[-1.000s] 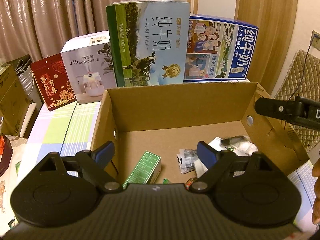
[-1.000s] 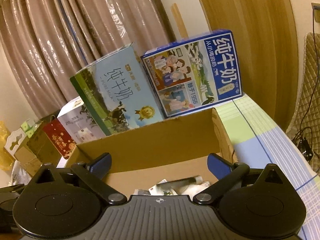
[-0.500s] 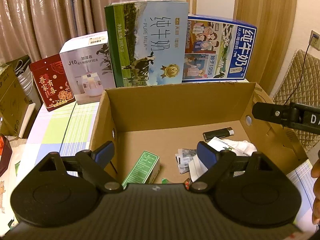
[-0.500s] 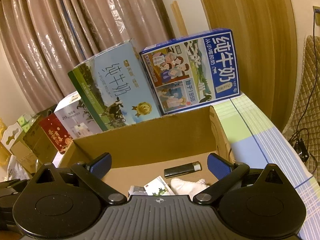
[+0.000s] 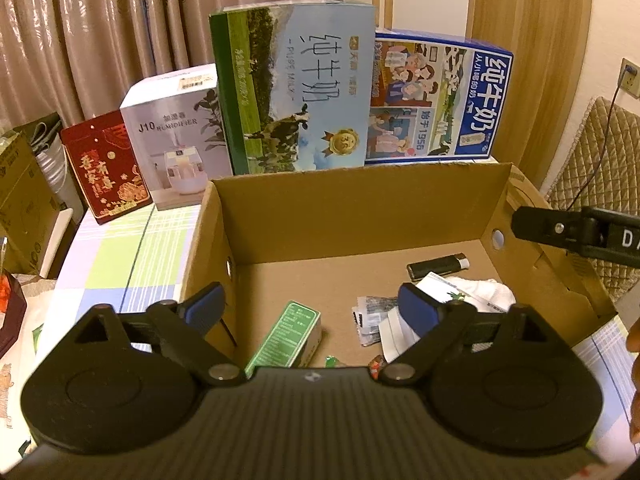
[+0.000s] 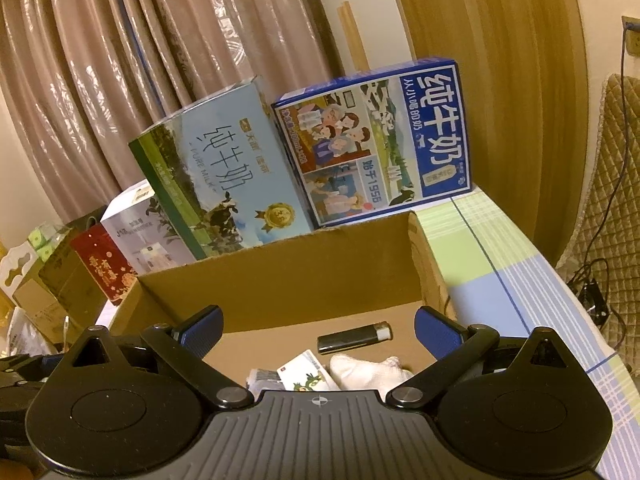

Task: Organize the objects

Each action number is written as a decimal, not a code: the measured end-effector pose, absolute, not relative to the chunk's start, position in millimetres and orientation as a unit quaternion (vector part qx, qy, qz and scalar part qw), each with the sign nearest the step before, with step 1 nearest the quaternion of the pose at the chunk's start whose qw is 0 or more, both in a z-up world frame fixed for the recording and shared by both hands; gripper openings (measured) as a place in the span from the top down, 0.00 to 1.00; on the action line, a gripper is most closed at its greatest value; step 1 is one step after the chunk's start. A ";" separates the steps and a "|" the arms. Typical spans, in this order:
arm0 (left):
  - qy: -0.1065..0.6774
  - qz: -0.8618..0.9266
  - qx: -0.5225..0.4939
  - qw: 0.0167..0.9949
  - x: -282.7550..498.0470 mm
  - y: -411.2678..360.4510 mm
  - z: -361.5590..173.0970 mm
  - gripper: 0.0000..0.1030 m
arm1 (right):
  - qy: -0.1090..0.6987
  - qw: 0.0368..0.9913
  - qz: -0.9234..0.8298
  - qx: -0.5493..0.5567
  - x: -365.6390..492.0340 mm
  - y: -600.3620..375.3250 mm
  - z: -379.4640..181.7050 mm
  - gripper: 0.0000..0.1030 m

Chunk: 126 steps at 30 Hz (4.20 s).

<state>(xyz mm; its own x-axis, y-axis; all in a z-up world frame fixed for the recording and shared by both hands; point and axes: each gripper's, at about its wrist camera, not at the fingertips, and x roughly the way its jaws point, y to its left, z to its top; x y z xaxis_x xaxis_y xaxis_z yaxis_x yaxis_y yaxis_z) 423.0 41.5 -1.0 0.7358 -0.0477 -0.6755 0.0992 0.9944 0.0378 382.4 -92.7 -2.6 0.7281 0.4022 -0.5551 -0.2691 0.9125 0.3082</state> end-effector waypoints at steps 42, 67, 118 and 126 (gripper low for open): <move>0.331 -0.018 0.006 0.943 169.8 26.9 116.1 0.01 | 0.368 0.908 0.198 -0.005 170.8 -161.9 108.2 0.02; 0.311 0.009 -0.011 0.950 52.6 20.3 122.2 0.01 | 0.369 0.902 0.224 -0.006 75.1 -190.2 98.4 0.02; 0.314 -0.009 -0.017 0.949 47.5 6.7 112.5 0.01 | 0.363 0.903 0.230 -0.008 59.1 -187.9 99.5 0.02; 0.315 -0.015 -0.018 0.949 49.1 4.9 113.1 0.01 | 0.364 0.902 0.231 -0.009 59.0 -187.0 99.4 0.02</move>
